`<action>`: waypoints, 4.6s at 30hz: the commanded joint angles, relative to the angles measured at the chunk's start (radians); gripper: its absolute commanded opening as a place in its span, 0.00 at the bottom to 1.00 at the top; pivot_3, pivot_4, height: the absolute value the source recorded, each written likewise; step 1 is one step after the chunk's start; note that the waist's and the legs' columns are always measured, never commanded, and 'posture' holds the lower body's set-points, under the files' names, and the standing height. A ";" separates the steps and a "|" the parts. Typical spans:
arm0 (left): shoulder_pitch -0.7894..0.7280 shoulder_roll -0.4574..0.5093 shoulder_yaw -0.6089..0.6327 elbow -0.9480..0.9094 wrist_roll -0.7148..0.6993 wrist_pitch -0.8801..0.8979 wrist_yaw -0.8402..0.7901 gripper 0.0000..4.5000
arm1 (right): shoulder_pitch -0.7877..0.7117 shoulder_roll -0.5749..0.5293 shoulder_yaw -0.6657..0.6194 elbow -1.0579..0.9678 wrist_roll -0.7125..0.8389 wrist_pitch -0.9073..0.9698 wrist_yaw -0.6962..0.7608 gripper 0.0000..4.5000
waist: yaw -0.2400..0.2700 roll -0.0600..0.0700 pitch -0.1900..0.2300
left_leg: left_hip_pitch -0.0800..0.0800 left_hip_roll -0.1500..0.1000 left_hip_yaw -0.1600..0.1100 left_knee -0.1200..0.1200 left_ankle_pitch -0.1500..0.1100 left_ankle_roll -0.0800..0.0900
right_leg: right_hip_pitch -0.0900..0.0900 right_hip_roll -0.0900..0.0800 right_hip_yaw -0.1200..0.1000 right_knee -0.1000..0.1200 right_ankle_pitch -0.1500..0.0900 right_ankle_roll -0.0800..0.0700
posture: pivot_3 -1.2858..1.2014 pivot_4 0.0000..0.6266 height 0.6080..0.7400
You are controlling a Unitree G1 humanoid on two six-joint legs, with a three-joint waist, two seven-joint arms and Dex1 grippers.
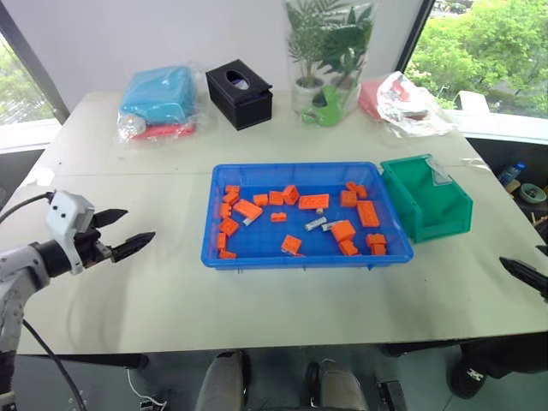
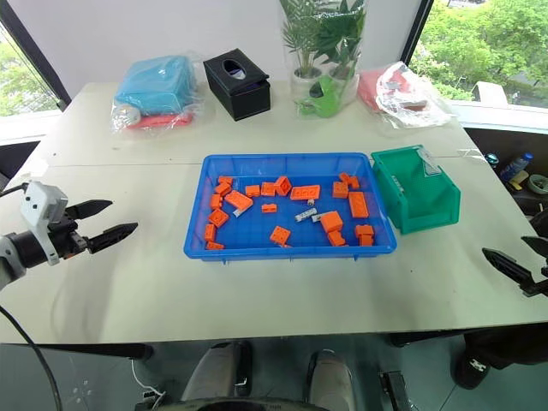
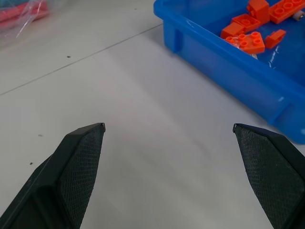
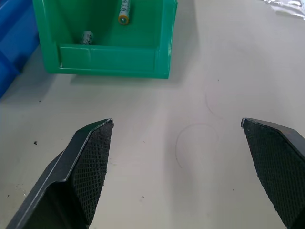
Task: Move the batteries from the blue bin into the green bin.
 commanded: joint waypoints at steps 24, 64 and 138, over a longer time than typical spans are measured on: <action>-0.025 -0.013 -0.006 -0.102 -0.045 0.053 0.016 1.00 | -0.108 -0.017 0.012 -0.114 0.020 0.084 -0.038 0.98 | 0.000 -0.001 0.000 | 0.001 0.000 0.002 0.001 0.001 -0.001 | 0.000 0.000 0.000 0.000 0.003 -0.001 | 0.52 0.24 0.37; 0.096 0.094 0.103 -0.423 -0.231 0.214 -0.040 1.00 | -1.073 0.896 1.022 0.208 -0.295 0.233 -0.416 0.98 | -0.034 -0.011 -0.001 | 0.003 0.014 0.023 0.002 0.004 -0.010 | -0.017 0.004 -0.003 0.016 0.013 -0.005 | 0.52 0.24 0.37; -0.021 0.067 0.021 -0.353 -0.185 0.158 -0.003 1.00 | -1.041 0.934 1.058 0.252 -0.437 0.199 -0.413 0.99 | -0.052 -0.015 -0.003 | 0.005 0.014 0.024 0.001 0.005 -0.011 | -0.017 0.003 -0.004 0.019 0.014 -0.003 | 0.52 0.24 0.37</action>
